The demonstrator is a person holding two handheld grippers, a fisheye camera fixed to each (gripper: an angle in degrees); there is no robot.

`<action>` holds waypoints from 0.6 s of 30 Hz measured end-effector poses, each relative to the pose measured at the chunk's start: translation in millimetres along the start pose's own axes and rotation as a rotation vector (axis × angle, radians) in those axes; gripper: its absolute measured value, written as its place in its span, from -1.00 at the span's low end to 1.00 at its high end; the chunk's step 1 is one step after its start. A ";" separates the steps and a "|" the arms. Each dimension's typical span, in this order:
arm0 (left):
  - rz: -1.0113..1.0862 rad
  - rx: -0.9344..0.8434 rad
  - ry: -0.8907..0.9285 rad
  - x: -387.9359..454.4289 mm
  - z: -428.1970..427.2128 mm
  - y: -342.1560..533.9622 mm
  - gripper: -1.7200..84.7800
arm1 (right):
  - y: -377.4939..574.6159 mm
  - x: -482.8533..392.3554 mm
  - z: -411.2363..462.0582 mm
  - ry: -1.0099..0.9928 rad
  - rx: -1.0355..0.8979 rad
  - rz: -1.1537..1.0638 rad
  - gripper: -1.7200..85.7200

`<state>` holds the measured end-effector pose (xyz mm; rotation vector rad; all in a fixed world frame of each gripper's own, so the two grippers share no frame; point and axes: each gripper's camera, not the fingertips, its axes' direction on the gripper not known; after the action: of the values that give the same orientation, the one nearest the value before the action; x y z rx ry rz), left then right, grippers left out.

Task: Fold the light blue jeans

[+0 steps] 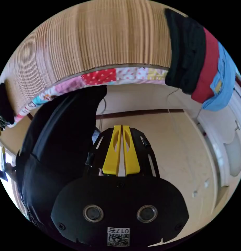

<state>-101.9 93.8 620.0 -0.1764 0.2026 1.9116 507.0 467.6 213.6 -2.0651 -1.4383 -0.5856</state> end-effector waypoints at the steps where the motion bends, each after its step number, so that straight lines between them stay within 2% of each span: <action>1: 0.035 -0.009 0.004 15.9 3.7 -14.1 -0.96 | 8.3 20.1 2.9 -0.103 0.036 0.043 -0.95; 3: 0.045 0.006 0.001 36.4 9.0 -31.8 -0.97 | 23.4 53.3 6.8 -0.298 0.112 0.097 -0.94; 5: 0.038 0.050 0.020 54.2 14.1 -46.8 -0.96 | 50.9 106.1 14.3 -0.570 0.278 0.212 -0.93; 6: 0.045 0.081 0.044 65.4 18.5 -56.6 -0.95 | 58.6 120.8 18.3 -0.633 0.323 0.254 -0.93; 8: 0.108 0.152 0.072 84.3 23.9 -70.0 -0.88 | 89.5 179.5 46.4 -0.901 0.492 0.431 -0.90; 10: 0.085 0.225 0.048 101.3 30.9 -87.9 -0.81 | 106.0 214.8 73.9 -1.106 0.635 0.493 -0.81; 11: 0.075 0.239 0.051 104.5 32.8 -92.9 -0.80 | 112.1 233.3 94.7 -1.228 0.717 0.535 -0.71; 14: 0.099 0.253 0.144 117.5 44.0 -119.5 -0.77 | 108.3 260.5 145.0 -1.467 0.794 0.663 -0.59; 16: 0.075 0.269 0.143 121.8 50.5 -132.3 -0.77 | 96.8 266.1 160.9 -1.551 0.824 0.670 -0.61; 18: 0.052 0.306 0.137 122.5 53.7 -135.8 -0.77 | 79.2 266.0 163.9 -1.593 0.749 0.638 -0.68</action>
<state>-17.3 263.7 637.8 -0.0964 0.5921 1.8950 676.6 740.2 242.5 -1.9557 -1.0773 1.9030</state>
